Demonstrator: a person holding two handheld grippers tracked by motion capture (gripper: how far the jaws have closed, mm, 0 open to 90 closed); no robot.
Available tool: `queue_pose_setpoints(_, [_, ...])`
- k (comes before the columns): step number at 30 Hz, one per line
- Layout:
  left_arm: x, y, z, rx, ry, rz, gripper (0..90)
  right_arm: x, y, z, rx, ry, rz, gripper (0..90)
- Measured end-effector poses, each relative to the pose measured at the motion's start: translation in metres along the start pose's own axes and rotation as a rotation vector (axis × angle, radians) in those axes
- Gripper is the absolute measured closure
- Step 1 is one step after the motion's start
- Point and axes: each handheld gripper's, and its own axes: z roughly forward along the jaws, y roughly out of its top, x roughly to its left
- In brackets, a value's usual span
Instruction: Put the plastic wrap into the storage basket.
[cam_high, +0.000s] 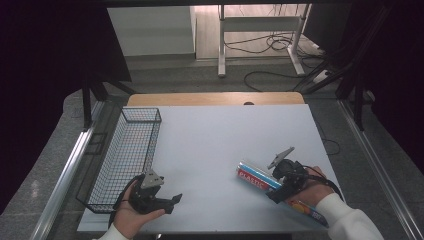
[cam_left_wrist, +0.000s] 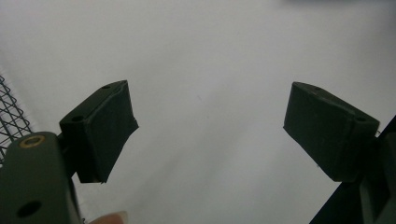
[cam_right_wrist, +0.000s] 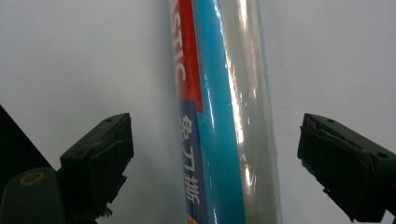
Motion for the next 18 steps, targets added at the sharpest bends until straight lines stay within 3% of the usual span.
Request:
queue_pose_setpoints(6, [0.001,-0.001,-0.001,-0.004,-0.001,-0.002,16.1,-0.008,-0.004,0.014,0.06,0.015,0.028,12.7])
queue_pose_setpoints(18, [0.001,-0.001,0.0,0.001,-0.004,-0.004,16.2,-0.017,-0.017,0.032,0.165,0.049,0.036,22.2])
